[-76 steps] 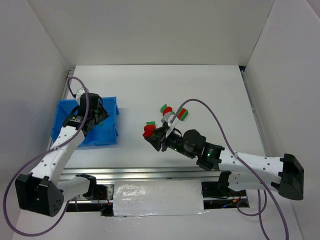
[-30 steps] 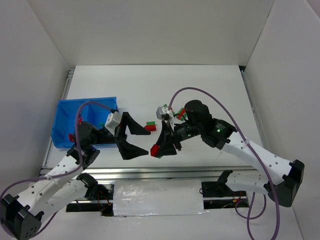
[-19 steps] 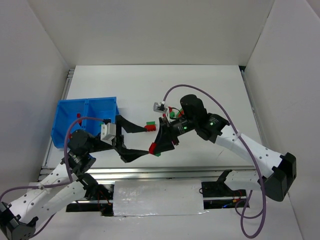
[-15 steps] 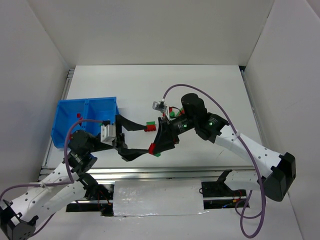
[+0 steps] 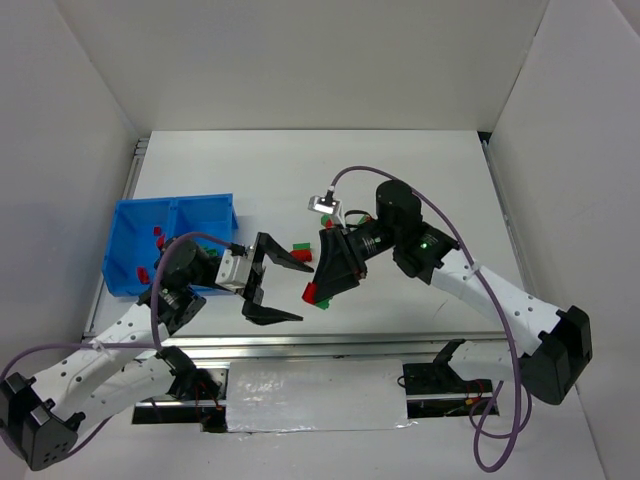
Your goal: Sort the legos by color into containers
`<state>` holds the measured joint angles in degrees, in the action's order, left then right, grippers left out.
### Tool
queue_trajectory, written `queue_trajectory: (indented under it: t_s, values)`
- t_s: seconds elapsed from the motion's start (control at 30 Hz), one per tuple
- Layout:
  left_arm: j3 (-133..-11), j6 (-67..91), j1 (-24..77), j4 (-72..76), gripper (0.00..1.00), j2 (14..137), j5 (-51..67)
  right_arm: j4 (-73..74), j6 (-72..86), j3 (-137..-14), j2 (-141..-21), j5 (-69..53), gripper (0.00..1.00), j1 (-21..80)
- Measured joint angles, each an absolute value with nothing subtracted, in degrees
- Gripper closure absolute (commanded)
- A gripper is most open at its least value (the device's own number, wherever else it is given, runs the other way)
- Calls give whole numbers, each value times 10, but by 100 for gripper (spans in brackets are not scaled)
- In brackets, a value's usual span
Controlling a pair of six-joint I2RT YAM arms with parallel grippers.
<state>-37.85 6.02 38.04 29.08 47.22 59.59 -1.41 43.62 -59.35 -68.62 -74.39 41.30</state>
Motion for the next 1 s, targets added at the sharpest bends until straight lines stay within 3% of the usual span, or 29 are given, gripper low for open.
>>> queue_trajectory:
  t_s: [0.4,1.0]
  values:
    - [-383,40,382,244,1,478,630,28,407,-601,-697,-741,100,383]
    - [-384,14,382,237,4,457,545,-7,430,-580,-711,-737,100,405]
